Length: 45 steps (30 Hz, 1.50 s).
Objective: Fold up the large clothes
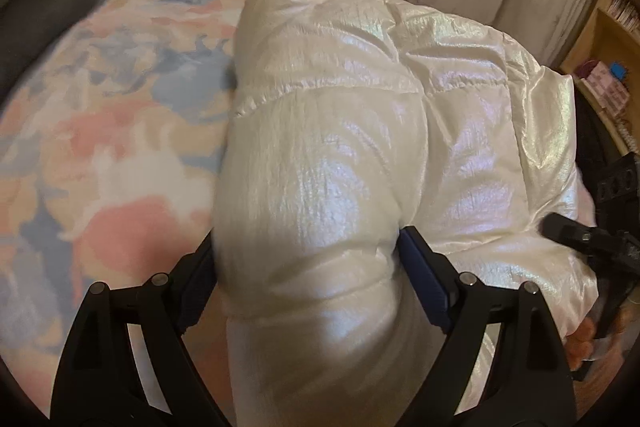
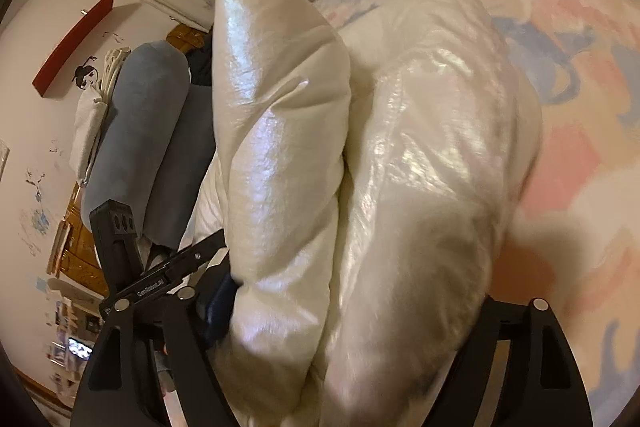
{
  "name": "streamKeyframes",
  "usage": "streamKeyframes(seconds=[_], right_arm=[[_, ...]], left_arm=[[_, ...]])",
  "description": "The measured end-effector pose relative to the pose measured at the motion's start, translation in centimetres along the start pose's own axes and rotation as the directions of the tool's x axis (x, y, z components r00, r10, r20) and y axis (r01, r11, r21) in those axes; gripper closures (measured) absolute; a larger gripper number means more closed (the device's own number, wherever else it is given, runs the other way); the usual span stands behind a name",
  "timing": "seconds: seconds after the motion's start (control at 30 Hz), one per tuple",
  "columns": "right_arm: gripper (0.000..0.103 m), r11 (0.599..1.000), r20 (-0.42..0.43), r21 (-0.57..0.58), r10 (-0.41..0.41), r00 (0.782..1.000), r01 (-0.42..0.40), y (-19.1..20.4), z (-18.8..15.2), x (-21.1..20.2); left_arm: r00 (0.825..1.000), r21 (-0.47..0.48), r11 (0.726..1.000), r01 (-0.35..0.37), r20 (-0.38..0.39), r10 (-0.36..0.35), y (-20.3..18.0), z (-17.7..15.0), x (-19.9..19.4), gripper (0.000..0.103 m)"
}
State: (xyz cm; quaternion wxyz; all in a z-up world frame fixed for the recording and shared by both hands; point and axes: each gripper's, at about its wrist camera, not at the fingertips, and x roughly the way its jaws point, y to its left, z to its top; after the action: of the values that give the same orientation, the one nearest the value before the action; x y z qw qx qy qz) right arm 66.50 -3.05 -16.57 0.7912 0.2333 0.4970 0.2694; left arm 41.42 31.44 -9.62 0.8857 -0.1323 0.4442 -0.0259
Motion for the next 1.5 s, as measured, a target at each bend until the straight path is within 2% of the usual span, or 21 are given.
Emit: streamKeyframes(seconds=[0.13, 0.27, 0.4, 0.67, 0.77, 0.93, 1.03, 1.17, 1.43, 1.5], right_arm=[[0.019, 0.999, -0.01, -0.029, -0.026, 1.0, 0.026, 1.0, -0.4, -3.4], [0.018, 0.992, 0.007, -0.09, -0.09, 0.996, 0.09, 2.5, -1.0, -6.5], [0.018, 0.971, 0.061, -0.174, -0.154, 0.986, 0.162, 5.2, -1.9, -10.4], [0.018, 0.903, 0.135, -0.297, -0.283, 0.949, 0.312, 13.1, -9.6, -18.7], [0.018, 0.885, 0.167, -0.314, -0.305, 0.938, 0.344, 16.4, -12.2, -23.2], [0.017, 0.873, 0.209, -0.308, -0.326, 0.922, 0.378, 19.8, -17.5, -30.1], [0.013, 0.863, 0.24, -0.302, -0.343, 0.908, 0.406, 20.7, -20.5, -33.5], [0.011, 0.852, 0.268, -0.286, -0.368, 0.89, 0.438, 20.5, -24.4, -36.7], [0.011, 0.851, 0.277, -0.219, -0.415, 0.867, 0.477, 18.2, -31.3, -40.7], [0.011, 0.836, 0.276, -0.206, -0.448, 0.85, 0.508, 17.4, -33.0, -41.6]], left_arm=[[0.993, 0.033, 0.994, -0.104, 0.061, 0.102, -2.0, -0.8, -2.9, 0.018], [0.989, 0.076, 0.988, -0.131, 0.083, 0.125, -4.9, -1.2, -5.9, 0.018], [0.986, 0.11, 0.983, -0.144, 0.095, 0.134, -8.7, -3.2, -9.9, 0.018], [0.983, 0.15, 0.977, -0.151, 0.128, 0.132, -15.8, -7.6, -18.8, 0.018], [0.983, 0.171, 0.975, -0.144, 0.141, 0.12, -18.4, -9.6, -22.4, 0.018], [0.983, 0.188, 0.975, -0.123, 0.159, 0.093, -21.6, -13.1, -27.3, 0.018], [0.984, 0.17, 0.979, -0.109, 0.16, 0.082, -22.9, -15.3, -29.3, 0.018], [0.977, 0.164, 0.974, -0.156, 0.173, 0.128, -24.9, -18.7, -30.9, 0.018], [0.981, 0.162, 0.976, -0.147, 0.154, 0.122, -28.3, -24.6, -31.8, 0.018], [0.981, 0.164, 0.977, -0.14, 0.157, 0.114, -29.1, -25.6, -32.2, 0.018]])
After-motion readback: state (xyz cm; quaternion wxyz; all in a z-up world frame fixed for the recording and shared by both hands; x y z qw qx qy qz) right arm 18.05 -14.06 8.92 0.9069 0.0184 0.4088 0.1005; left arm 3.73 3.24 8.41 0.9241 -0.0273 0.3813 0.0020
